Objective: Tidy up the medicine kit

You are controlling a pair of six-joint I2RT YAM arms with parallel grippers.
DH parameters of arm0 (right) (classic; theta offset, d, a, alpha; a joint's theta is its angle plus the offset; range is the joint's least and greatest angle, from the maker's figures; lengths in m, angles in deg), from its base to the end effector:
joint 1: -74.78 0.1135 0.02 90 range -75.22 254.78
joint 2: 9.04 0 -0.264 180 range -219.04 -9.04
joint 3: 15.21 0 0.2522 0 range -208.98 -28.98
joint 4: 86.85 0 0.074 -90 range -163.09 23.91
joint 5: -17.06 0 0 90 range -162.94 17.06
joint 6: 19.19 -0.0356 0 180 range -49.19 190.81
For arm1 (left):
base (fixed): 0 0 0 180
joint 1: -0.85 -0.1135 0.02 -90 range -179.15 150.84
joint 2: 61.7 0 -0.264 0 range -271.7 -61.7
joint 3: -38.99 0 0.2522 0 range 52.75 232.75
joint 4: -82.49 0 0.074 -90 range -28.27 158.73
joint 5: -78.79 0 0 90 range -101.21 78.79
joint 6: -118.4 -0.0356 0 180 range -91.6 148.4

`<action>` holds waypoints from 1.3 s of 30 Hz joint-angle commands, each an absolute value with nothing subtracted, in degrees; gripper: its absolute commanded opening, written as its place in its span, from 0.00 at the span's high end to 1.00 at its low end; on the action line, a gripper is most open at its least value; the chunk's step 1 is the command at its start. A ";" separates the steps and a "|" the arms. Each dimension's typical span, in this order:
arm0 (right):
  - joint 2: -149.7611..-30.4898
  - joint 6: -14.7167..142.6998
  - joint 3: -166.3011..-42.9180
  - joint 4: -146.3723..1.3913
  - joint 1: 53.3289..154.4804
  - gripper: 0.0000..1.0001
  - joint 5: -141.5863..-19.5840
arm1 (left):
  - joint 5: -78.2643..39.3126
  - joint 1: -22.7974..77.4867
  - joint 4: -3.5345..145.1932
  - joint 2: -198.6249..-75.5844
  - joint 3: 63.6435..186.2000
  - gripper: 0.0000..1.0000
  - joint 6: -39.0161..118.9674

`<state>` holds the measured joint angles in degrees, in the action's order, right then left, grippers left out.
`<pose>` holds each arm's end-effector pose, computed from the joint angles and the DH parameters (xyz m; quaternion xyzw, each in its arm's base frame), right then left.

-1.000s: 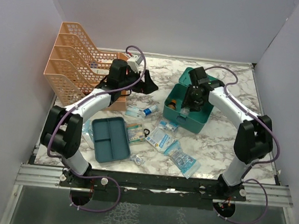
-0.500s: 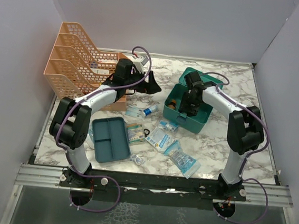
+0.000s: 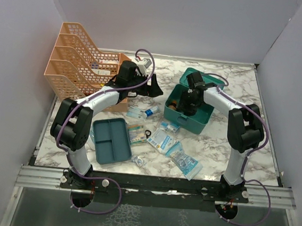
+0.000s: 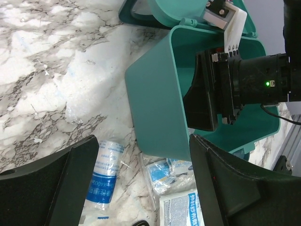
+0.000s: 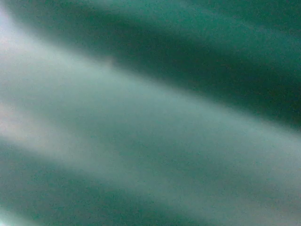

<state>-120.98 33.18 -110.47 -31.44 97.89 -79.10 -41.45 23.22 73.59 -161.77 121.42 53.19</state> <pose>0.3608 0.1581 0.1819 0.1164 0.9795 0.1244 0.1073 0.3633 -0.1689 0.2502 0.1198 0.8238 -0.4064 0.3766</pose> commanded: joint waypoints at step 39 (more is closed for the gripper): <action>-113.62 35.35 -98.99 -46.74 98.81 0.72 -79.35 | -38.32 24.32 68.76 -162.30 125.79 0.21 49.23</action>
<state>-115.30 34.91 -101.57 -46.19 97.96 -76.21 -38.79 23.87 69.33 -161.79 124.32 50.26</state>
